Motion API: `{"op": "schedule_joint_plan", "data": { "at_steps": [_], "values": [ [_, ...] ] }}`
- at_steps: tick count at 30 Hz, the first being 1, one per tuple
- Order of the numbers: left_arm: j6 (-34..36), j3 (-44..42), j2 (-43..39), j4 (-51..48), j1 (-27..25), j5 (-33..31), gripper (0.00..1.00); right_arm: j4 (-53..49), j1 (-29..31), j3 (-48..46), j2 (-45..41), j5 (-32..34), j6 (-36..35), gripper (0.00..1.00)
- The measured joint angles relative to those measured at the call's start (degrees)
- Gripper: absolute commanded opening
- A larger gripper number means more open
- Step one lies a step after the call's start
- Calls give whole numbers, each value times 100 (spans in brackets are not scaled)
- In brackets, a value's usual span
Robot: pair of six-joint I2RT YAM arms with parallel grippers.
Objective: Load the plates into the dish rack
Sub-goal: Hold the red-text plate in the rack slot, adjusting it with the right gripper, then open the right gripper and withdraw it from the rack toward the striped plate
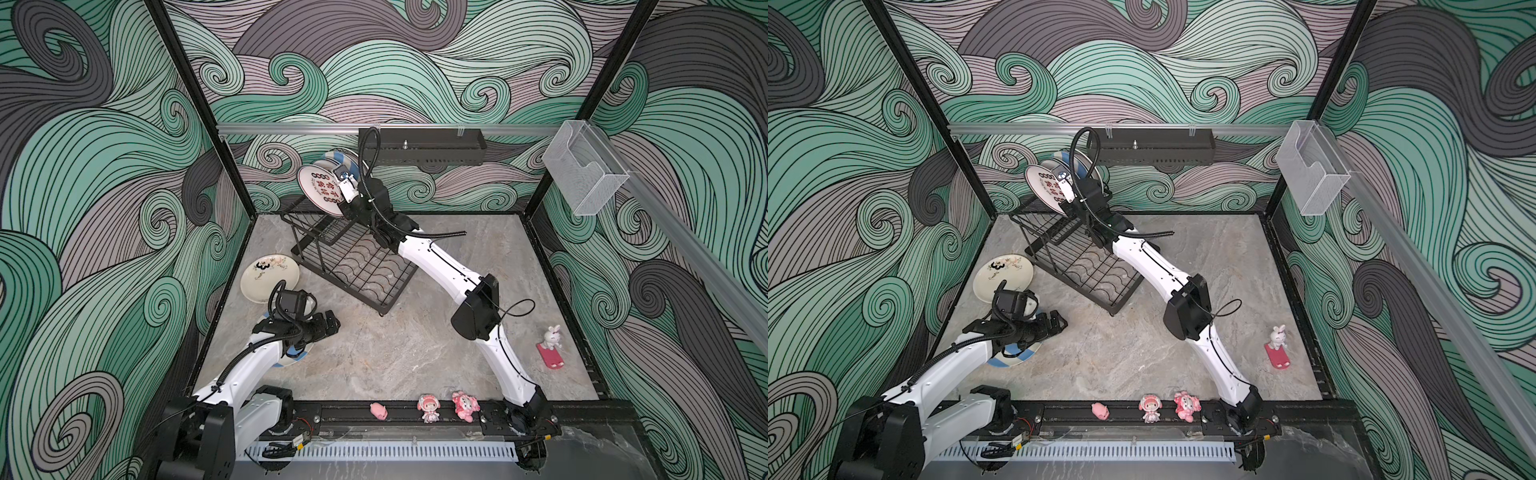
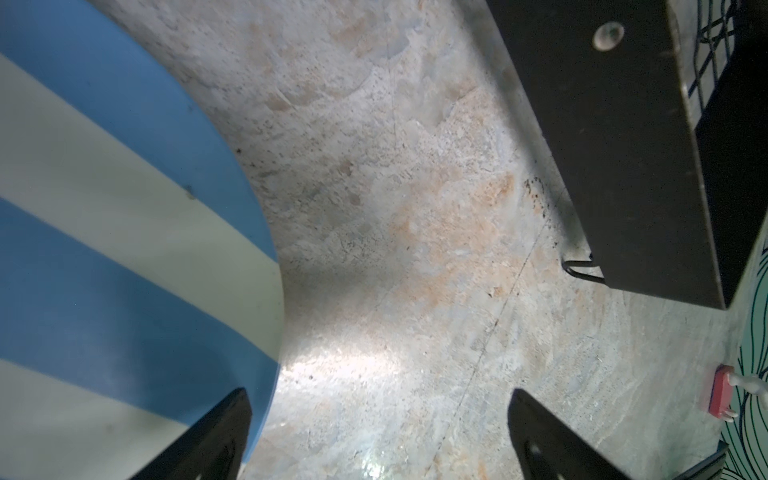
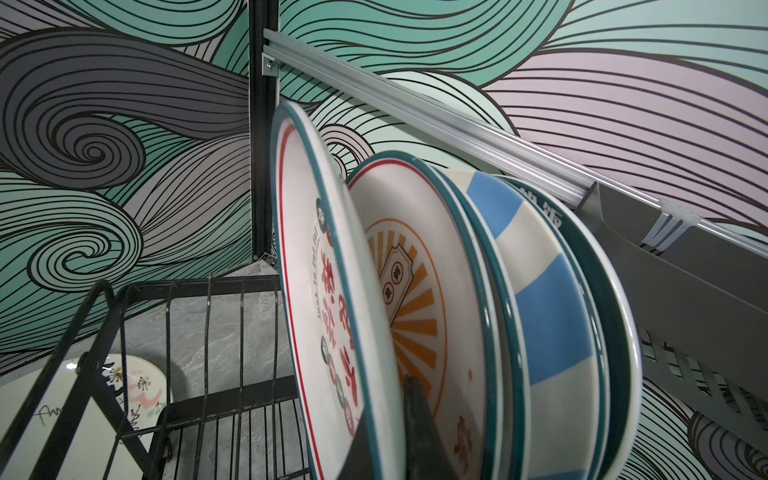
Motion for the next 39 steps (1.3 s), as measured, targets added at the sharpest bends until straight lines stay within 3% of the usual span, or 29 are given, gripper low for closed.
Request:
{"op": "schedule_joint_plan", "data": {
  "at_steps": [7, 10, 16, 25, 31, 39],
  "values": [
    [0, 0, 0, -7, 0, -22, 99, -57, 26, 0, 0, 37, 20, 21],
    [0, 0, 7, -9, 0, -46, 99, -81, 50, 4, 0, 55, 9, 36],
    [0, 0, 81, -57, 0, -160, 99, -247, 94, 4, -7, 55, 15, 52],
    [-4, 120, 138, -254, 0, -566, 99, -1207, 122, -240, -682, -20, 192, 69],
    [-4, 166, 192, -216, 0, -664, 99, -1351, 90, -1818, -2422, -83, 457, 78],
    [-4, 166, 431, -11, -2, -446, 99, -903, -483, -5418, -4846, -1025, 1504, 82]
  ]
}}
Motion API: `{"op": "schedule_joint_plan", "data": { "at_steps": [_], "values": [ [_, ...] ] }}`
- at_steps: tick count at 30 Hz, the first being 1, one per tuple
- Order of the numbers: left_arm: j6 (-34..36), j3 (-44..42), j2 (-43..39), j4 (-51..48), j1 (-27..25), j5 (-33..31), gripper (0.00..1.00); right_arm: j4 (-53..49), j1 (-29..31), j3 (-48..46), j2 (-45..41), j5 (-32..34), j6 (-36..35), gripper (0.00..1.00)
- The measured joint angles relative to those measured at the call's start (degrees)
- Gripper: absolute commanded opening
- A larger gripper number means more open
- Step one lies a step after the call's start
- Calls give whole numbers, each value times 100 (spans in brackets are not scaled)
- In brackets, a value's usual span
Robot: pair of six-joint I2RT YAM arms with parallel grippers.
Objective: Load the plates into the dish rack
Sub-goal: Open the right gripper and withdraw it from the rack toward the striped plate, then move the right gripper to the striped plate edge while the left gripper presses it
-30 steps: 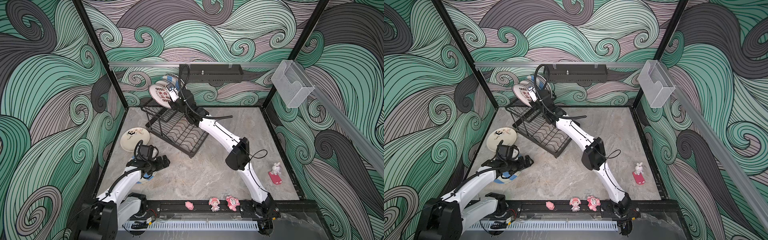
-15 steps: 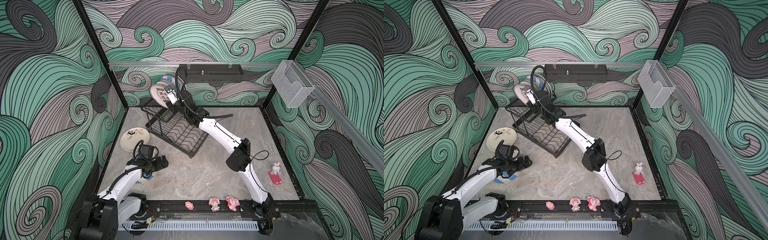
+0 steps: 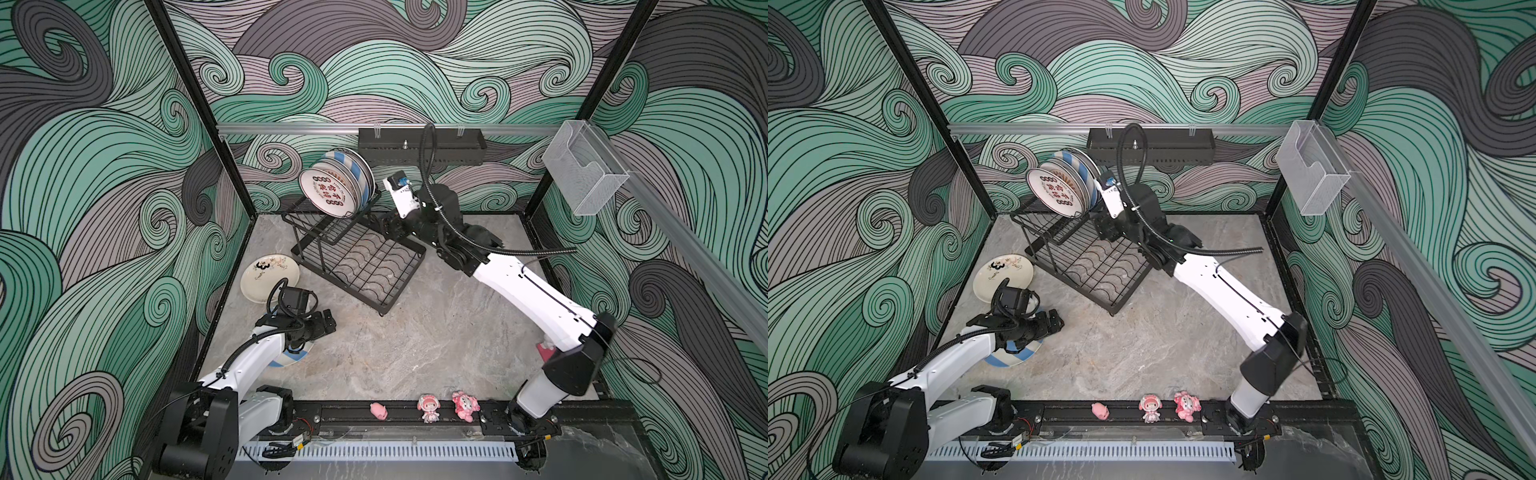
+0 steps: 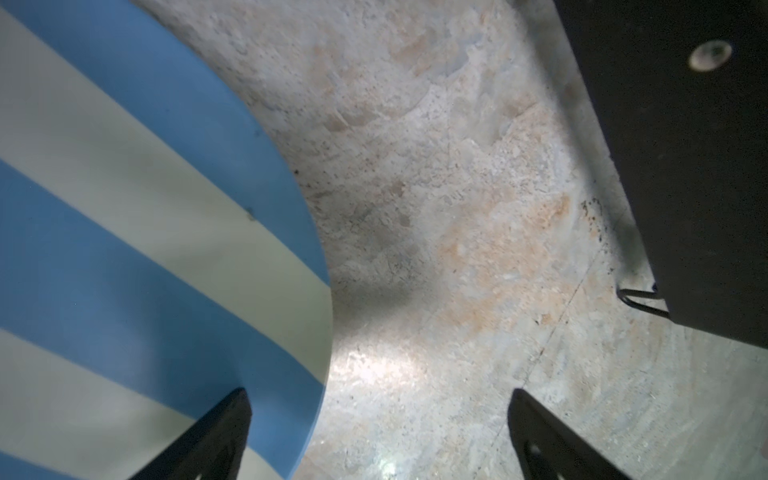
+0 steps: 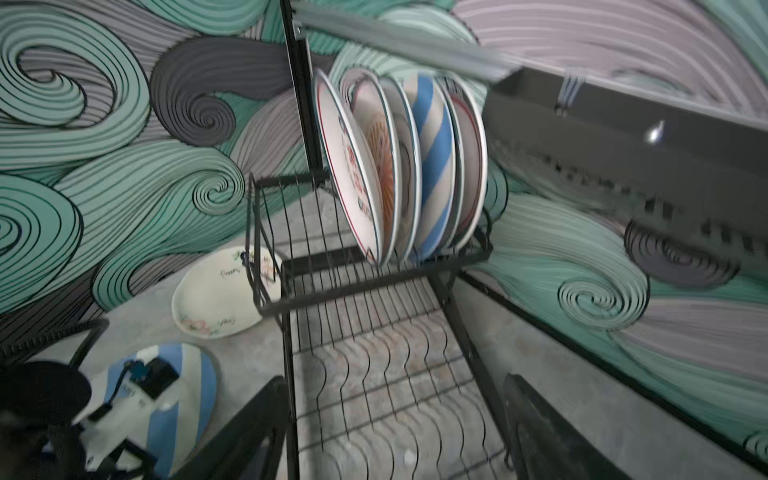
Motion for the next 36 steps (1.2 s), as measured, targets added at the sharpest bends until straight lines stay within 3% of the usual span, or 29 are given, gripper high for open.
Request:
{"op": "schedule_joint_plan", "data": {
  "at_steps": [5, 12, 22, 36],
  "values": [
    [2, 0, 17, 129, -26, 212, 99, 212, -354, -2304, -866, -525, 767, 82],
    [9, -2, 181, 334, -240, 313, 99, 769, -317, -4155, -1722, -1252, 1825, 82],
    [116, 181, 717, 732, -868, 476, 99, 1235, -317, -4728, -1888, -1751, 2529, 82],
    [85, 592, 1250, 1163, -1799, 1252, 99, 1036, -317, -4739, -1403, -2304, 2651, 82]
  ]
}}
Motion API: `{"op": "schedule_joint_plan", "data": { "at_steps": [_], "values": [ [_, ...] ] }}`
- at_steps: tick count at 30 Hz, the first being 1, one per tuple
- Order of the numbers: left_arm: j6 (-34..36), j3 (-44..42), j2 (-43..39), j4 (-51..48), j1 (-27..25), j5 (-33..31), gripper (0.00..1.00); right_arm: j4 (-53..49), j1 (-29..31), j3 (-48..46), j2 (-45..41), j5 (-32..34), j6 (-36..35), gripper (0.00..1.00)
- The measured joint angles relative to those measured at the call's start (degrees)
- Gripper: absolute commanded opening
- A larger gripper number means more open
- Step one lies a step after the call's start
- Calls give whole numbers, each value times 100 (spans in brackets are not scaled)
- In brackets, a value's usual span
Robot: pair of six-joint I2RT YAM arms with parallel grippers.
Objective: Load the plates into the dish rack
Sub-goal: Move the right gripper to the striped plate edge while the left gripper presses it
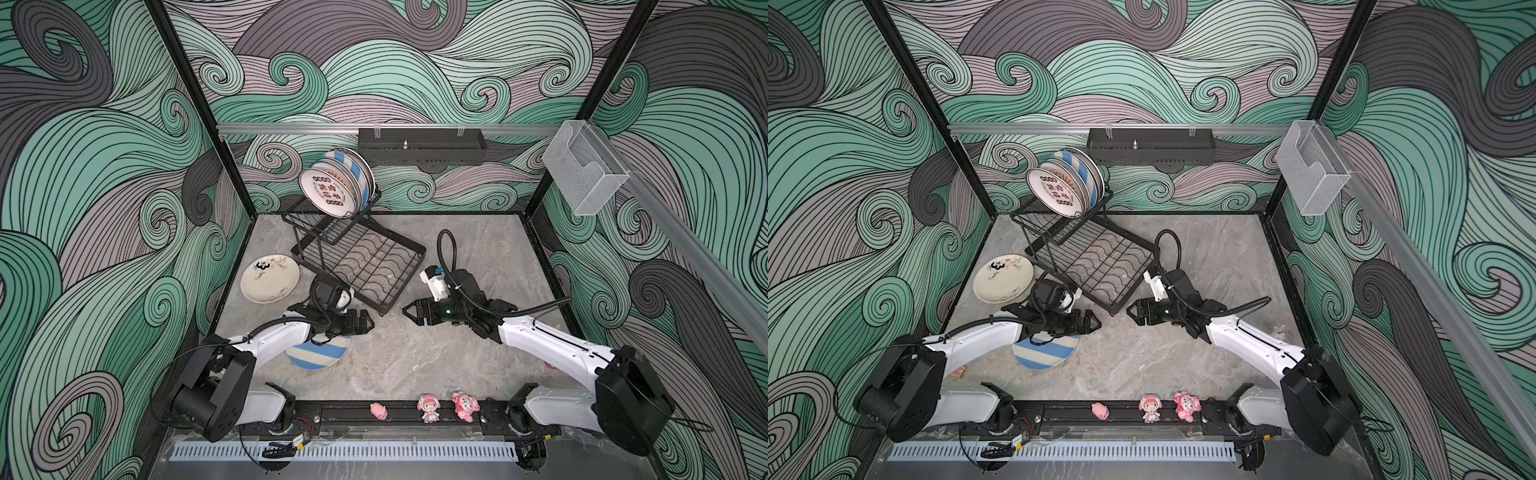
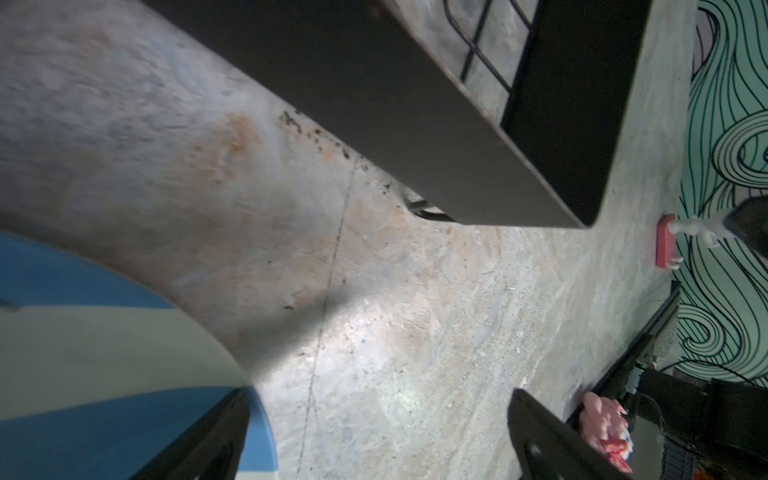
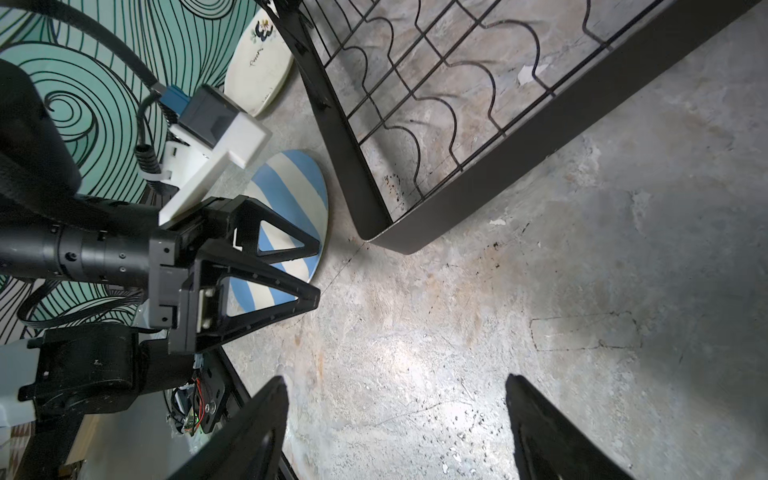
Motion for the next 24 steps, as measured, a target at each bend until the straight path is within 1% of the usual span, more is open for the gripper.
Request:
{"op": "schedule_joint_plan", "data": {
  "at_steps": [3, 6, 8, 11, 14, 19, 24],
  "values": [
    [-28, 2, -76, -17, -140, 70, 98, -61, 0, 42, 157, -85, -20, 82],
    [-24, 55, -358, -203, -201, 17, 98, -87, 0, 74, 275, -179, -26, 82],
    [-31, 223, -588, -542, -203, -313, 99, -92, 9, 120, 356, -221, -39, 82],
    [-35, 520, -960, -1091, -107, -1036, 99, -109, 81, 214, 485, -225, -63, 82],
    [-85, 531, -1381, -1434, 284, -1604, 99, -219, 341, 428, 671, -179, -166, 82],
    [-280, -26, -2048, -1655, 1237, -2271, 99, -319, 957, 918, 1161, -127, -361, 82],
    [-367, -367, -2538, -1961, 1786, -2879, 99, -275, 1298, 1056, 1569, -160, -402, 82]
  ]
}}
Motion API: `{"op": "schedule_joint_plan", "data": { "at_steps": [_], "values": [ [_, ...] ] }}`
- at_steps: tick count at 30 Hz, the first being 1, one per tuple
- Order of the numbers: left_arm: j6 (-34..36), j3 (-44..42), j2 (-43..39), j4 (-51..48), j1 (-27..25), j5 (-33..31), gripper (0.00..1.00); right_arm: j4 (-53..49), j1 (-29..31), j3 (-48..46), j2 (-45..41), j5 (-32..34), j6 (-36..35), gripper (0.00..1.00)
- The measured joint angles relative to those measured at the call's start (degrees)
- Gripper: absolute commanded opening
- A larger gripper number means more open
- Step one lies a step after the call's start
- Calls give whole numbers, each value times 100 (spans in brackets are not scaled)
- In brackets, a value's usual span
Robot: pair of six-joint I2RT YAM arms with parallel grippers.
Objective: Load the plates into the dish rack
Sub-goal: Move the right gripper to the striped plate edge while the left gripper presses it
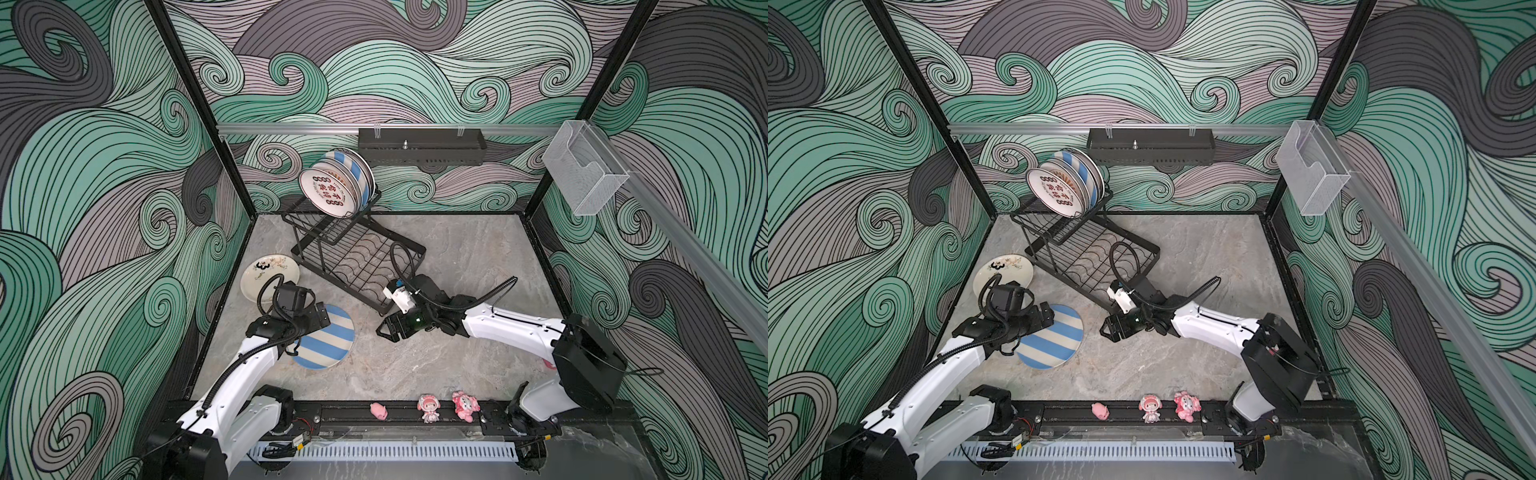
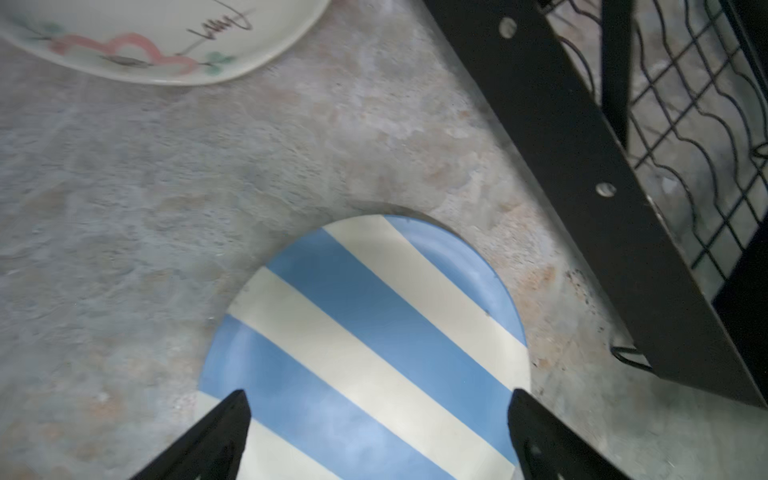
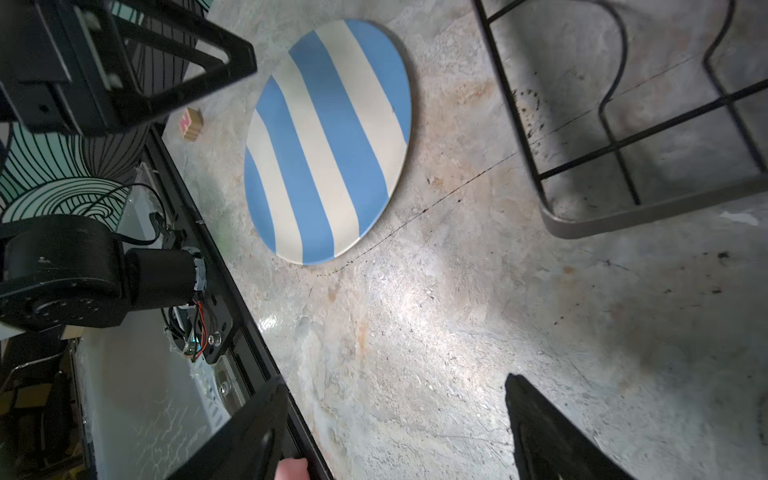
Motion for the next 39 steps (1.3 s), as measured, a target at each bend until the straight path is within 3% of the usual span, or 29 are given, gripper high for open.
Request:
{"op": "schedule_joint_plan", "data": {
  "at_steps": [8, 15, 39],
  "values": [
    [-186, -568, -81, 111, 573, -90, 98, 66, 332, 691, 918, -142, -72, 83],
    [-245, -660, -26, 313, 654, 221, 99, 68, 599, 1346, 1668, -310, -170, 85],
    [-485, -708, 734, 1106, 680, 1108, 99, 122, 603, 1816, 2406, -330, 227, 85]
  ]
}}
